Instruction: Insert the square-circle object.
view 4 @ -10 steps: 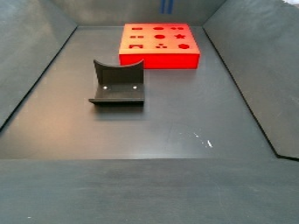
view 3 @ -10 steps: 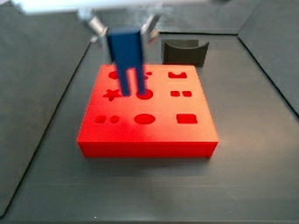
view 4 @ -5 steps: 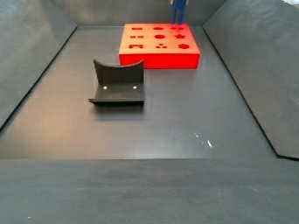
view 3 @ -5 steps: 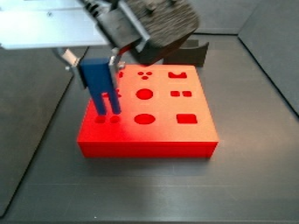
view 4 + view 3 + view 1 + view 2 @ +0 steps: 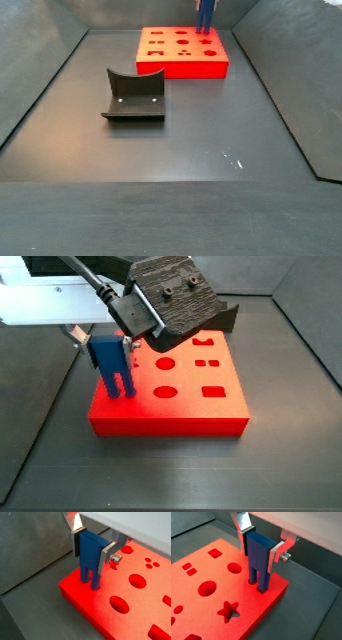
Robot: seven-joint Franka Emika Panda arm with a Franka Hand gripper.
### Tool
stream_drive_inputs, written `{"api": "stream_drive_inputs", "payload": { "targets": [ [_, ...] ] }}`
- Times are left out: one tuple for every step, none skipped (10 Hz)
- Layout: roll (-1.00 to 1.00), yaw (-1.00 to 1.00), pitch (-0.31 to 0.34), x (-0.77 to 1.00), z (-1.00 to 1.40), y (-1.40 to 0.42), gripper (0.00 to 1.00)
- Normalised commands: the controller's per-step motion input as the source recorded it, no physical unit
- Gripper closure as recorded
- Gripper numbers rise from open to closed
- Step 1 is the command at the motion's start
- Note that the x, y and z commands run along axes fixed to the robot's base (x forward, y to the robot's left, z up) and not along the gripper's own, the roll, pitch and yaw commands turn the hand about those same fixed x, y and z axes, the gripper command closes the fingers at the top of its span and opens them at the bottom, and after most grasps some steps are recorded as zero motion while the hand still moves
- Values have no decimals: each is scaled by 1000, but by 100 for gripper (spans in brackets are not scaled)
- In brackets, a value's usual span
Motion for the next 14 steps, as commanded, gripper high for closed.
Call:
{"api": "stream_drive_inputs", "payload": {
  "targets": [
    [0,71,40,231,-46,143,100],
    [34,60,51,206,-111,154,100],
    [71,20,6,0,-191,31,100],
    [87,0,0,-14,-280,0,100],
    [117,0,0,-109,-291,-26,100],
    [74,0,0,-229,-243,-20,100],
    [40,0,0,-251,-203,-11,100],
    [1,-14,0,-123,-166,0,100],
    [17,-54,0,0,-186,-11,100],
    [64,-77,0,11,-286,0,100],
    [139,-71,34,129,-446,0,100],
    [143,-20,4,283,-689,-17,100],
    [70,0,0,340,-814,-66,100],
    [0,69,0,466,-680,-91,100]
  ]
}}
